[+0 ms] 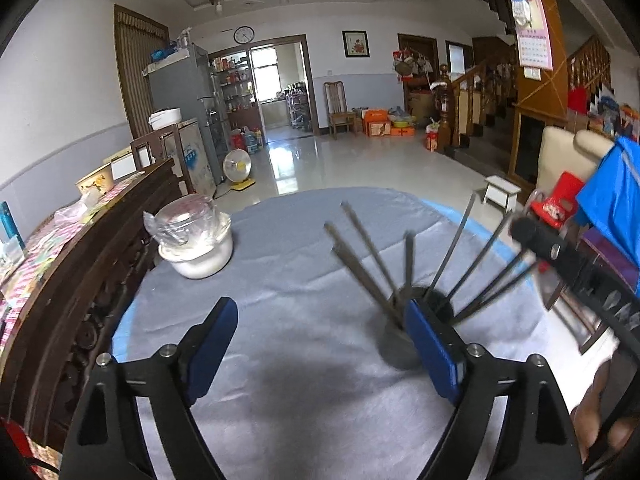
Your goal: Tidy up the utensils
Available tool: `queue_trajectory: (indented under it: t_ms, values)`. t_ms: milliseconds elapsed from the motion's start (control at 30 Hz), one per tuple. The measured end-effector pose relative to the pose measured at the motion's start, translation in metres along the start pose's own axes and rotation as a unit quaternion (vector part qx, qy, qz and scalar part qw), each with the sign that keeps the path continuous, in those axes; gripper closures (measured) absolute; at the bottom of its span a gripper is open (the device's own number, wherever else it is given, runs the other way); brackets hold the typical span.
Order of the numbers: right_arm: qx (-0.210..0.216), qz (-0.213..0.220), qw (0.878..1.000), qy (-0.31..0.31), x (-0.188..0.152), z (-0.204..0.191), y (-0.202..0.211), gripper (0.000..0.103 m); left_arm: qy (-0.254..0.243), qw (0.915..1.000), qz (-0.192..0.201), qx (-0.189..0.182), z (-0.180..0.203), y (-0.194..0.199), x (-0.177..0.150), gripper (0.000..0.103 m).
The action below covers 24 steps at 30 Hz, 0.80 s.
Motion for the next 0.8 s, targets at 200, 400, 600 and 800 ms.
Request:
queue_trajectory:
  t_ms: [200,400,600,800]
  values:
    - [0.023,0.049,0.999,-0.002,0.014,-0.010,0.024,0.029,0.005,0.9997,-0.022,0.010,-0.019,0.005,-0.024,0.016]
    - [0.025,0.069,0.997,-0.005,0.025,-0.011,0.045,0.029,0.033,0.9987,-0.037,0.012,-0.043,0.014,-0.040,0.016]
    - [0.001,0.024,1.000,0.002,0.002,-0.008,0.052,0.029,0.046,0.9978,-0.046,0.016,-0.049,0.024,-0.048,0.016]
    - [-0.033,-0.043,0.998,0.020,-0.037,-0.004,0.056,0.029,0.042,0.9977,-0.039,0.036,-0.047,0.042,-0.048,0.015]
Point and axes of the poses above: each gripper's, at about its wrist camera, not at the fingertips, and y roughly against the way its jaws point, z to its right, x to its top, the point moved 6 cm from there along -y, roughly the way its jaws point, and after that the axes turned 4 degrees about y, right-handed, at the moved point
